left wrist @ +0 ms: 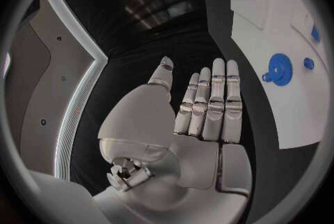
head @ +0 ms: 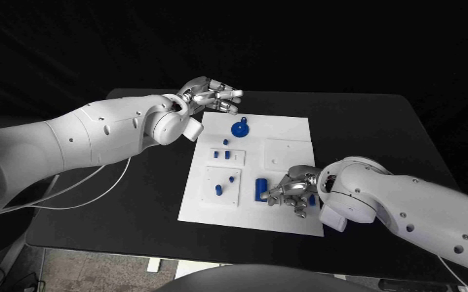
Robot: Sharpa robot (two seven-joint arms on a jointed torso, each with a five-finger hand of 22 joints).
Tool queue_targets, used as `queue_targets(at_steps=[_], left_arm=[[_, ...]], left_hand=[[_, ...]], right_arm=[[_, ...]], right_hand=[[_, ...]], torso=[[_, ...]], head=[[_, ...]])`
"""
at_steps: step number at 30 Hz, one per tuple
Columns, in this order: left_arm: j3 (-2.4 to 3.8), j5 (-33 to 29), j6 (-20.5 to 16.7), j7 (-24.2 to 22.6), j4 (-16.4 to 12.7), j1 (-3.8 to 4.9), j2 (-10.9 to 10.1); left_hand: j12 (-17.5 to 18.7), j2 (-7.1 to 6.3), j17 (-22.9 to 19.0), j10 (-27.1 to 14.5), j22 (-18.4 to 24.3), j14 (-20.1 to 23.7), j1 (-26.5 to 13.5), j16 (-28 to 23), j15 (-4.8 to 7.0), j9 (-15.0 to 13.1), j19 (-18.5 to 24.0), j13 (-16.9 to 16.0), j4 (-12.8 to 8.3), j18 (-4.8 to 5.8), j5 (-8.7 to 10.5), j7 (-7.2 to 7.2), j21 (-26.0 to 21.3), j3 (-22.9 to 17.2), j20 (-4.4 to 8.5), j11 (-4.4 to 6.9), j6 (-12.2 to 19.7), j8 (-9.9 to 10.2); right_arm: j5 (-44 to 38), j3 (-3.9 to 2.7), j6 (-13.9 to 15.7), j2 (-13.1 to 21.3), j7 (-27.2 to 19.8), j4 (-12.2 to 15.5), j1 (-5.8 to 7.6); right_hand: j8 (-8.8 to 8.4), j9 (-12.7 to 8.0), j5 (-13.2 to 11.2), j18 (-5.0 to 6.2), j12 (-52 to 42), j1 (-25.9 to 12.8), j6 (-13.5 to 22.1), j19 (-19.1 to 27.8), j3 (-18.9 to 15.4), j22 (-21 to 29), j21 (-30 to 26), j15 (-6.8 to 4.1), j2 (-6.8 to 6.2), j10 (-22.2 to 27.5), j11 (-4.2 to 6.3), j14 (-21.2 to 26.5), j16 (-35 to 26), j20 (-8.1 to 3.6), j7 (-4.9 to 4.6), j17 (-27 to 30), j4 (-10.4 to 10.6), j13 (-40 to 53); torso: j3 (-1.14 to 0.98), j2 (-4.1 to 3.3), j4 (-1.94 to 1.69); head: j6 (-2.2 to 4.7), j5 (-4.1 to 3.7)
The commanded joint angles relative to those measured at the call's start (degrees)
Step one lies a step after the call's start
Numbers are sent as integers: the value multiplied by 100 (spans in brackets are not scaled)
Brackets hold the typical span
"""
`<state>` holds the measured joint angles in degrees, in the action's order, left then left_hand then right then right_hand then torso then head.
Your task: Assemble the parts on the task board
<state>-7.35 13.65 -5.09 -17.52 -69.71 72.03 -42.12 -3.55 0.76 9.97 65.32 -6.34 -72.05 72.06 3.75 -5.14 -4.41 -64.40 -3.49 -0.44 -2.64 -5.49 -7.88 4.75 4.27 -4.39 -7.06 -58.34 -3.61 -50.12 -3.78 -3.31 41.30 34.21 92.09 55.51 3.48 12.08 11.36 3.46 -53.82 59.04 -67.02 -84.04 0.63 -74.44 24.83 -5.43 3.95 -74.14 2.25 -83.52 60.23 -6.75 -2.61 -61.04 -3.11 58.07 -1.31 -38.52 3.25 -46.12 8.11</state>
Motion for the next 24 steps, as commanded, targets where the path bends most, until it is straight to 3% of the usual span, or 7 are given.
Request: queue_targets(at_steps=[1, 7, 12, 15, 20, 24], left_arm=[[1, 17, 87, -31, -3, 2, 8], [1, 18, 81, -32, 5, 2, 12], [1, 18, 62, -43, 8, 2, 18], [1, 18, 43, -57, 6, 2, 20], [1, 24, 7, -75, -1, 2, 18], [0, 43, -12, -76, -15, 2, 1]], left_hand=[[9, 52, 5, -46, 6, 4, 6, -13, 0, -2, -38, -9, 2, -20, -34, -32, 27, 36, 16, -4, 3, -16], [9, 52, 5, -46, 6, 4, 6, -13, 0, -2, -38, -9, 2, -20, -34, -32, 27, 36, 16, -4, 3, -16], [7, 70, 5, -18, 7, -2, 14, -13, 5, -3, -42, -10, -21, -20, -38, -26, 31, 54, 19, 5, -9, -17], [2, 81, 6, 109, 6, -17, 19, -13, 18, -3, -50, -12, -31, -16, -41, -16, 36, 63, 28, 40, -23, -17], [-8, 101, 2, 272, 3, -49, 26, -13, 39, -5, -67, -13, -45, 2, -40, 6, 45, 85, 53, 85, -72, -19], [-10, 113, -1, 353, 0, -79, 41, -11, 55, -1, -79, -13, -67, 17, -41, 18, 52, 105, 70, 111, -103, -17]], right_arm=[[76, 0, -67, 55, -284, 25, -5], [220, -47, -238, 283, -768, 143, -5], [400, -217, -455, 552, -1218, 245, -4], [430, -329, -479, 666, -1355, 214, -4], [288, -450, -396, 853, -1379, 25, -4], [64, -530, -359, 1015, -1247, -50, -3]], right_hand=[[11, -10, 31, -32, -3, -38, -6, -239, -24, 1, 8, -36, -81, -29, 10, 10, 7, -33, -18, 7, 2, 10], [13, -55, 52, -14, -70, 12, 158, -231, -18, 19, -43, -13, -112, -36, -25, 15, -24, -12, -75, 40, -12, 72], [14, -84, 163, -2, -133, 141, 206, -226, 30, 19, -46, -5, -111, -43, -34, 15, -35, -2, -90, 53, -96, 131], [14, -103, 333, 2, -167, 426, 197, -226, 177, 20, -62, -13, -51, -40, -23, 13, -29, -6, -81, 49, -285, 163], [10, -115, 460, 7, -205, 581, 130, -233, 405, 9, -48, -24, -86, -39, -8, 12, -13, -17, -56, 37, -533, 204], [18, -7, 516, 2, -342, 569, 35, -240, 471, -17, 7, -39, -91, -82, 15, 6, 29, -30, -19, 3, -596, 322]], torso=[[0, 2, 4], [-2, 5, 7], [-10, 2, 11], [-16, 0, 18], [-24, -2, 9], [-25, -7, 13]], head=[[22, -18], [62, -75], [107, -177], [170, -268], [200, -345], [212, -402]])
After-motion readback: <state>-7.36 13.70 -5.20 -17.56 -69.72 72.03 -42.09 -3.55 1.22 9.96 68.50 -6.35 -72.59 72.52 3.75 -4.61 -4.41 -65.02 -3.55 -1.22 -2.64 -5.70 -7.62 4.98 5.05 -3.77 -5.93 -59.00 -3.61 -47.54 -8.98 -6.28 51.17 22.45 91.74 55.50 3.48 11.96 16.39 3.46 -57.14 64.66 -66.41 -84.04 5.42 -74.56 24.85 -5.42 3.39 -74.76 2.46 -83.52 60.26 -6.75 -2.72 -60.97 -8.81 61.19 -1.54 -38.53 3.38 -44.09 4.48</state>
